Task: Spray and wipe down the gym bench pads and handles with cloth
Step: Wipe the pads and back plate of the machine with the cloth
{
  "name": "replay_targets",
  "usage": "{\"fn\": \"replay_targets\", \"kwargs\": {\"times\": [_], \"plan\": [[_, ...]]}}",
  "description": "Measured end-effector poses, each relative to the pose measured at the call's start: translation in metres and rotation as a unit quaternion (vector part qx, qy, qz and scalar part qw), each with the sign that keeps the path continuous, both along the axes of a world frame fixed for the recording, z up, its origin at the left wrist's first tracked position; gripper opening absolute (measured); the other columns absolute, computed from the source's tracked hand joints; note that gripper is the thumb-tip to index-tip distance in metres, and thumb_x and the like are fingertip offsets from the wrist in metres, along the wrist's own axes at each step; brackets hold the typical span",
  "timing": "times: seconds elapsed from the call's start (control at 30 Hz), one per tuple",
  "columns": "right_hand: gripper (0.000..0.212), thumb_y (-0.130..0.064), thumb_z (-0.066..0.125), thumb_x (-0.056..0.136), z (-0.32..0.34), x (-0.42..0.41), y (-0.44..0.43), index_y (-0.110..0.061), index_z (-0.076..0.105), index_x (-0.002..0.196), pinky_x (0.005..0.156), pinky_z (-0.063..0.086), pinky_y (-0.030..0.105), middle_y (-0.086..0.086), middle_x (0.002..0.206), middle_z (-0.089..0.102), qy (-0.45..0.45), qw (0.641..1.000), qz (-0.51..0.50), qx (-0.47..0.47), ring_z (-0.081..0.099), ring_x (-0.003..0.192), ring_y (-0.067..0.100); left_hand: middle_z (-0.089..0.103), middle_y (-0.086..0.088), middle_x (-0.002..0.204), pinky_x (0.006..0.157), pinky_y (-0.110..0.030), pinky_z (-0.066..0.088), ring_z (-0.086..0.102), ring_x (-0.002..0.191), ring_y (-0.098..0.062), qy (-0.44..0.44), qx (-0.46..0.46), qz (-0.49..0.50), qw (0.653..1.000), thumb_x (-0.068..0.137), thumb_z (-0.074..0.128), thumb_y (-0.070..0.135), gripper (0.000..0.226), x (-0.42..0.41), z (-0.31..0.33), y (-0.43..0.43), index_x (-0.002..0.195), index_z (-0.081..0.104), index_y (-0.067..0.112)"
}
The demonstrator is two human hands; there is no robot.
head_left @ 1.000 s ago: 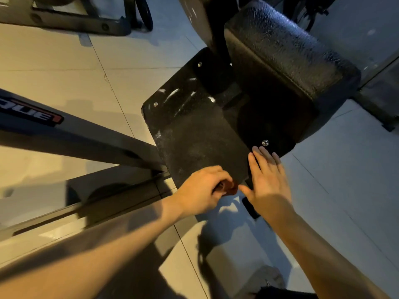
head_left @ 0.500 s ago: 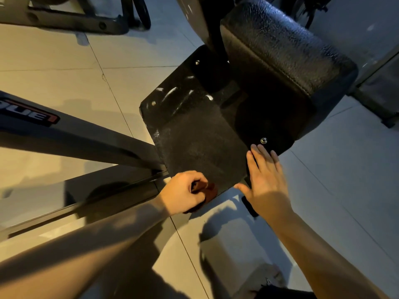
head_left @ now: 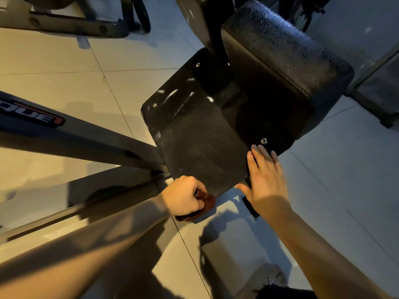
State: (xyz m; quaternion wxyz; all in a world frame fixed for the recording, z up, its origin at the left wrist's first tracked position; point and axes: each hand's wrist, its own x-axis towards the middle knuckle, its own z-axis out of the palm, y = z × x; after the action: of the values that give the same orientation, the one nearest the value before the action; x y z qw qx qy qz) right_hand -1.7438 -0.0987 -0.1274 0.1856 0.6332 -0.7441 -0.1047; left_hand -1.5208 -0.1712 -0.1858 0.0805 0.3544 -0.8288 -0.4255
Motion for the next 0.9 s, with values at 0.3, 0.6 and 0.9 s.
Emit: {"fn": "replay_targets", "kwargs": {"times": [0.3, 0.6, 0.9], "plan": [[0.101, -0.060, 0.078, 0.077, -0.002, -0.001, 0.000, -0.005, 0.040, 0.153, 0.125, 0.002, 0.045, 0.014, 0.163, 0.032, 0.002, 1.000, -0.003, 0.009, 0.021, 0.155, 0.031, 0.071, 0.012, 0.107, 0.086, -0.027, 0.058, 0.067, 0.097, -0.005, 0.057, 0.020, 0.020, 0.998, 0.088, 0.074, 0.026, 0.025, -0.011, 0.005, 0.002, 0.113, 0.074, 0.030], [0.097, -0.057, 0.077, 0.080, -0.004, -0.003, 0.001, -0.006, 0.039, 0.154, 0.125, -0.003, 0.043, 0.013, 0.164, 0.031, -0.011, 1.000, 0.001, 0.000, 0.019, 0.155, 0.029, 0.072, 0.012, 0.105, 0.089, -0.032, 0.056, 0.067, 0.098, -0.006, 0.128, 0.014, 0.089, 0.988, 0.088, 0.075, 0.025, 0.021, -0.033, 0.018, -0.009, 0.109, 0.074, 0.030], [0.098, -0.051, 0.086, 0.071, -0.009, -0.008, 0.002, 0.000, 0.049, 0.146, 0.125, 0.009, 0.045, 0.018, 0.156, 0.044, -0.016, 0.999, 0.031, -0.042, 0.034, 0.150, 0.033, 0.074, 0.005, 0.088, 0.079, -0.030, 0.054, 0.069, 0.086, -0.013, 0.073, -0.020, 0.093, 0.993, 0.083, 0.080, 0.026, 0.016, -0.034, 0.030, -0.044, 0.098, 0.076, 0.026]]}}
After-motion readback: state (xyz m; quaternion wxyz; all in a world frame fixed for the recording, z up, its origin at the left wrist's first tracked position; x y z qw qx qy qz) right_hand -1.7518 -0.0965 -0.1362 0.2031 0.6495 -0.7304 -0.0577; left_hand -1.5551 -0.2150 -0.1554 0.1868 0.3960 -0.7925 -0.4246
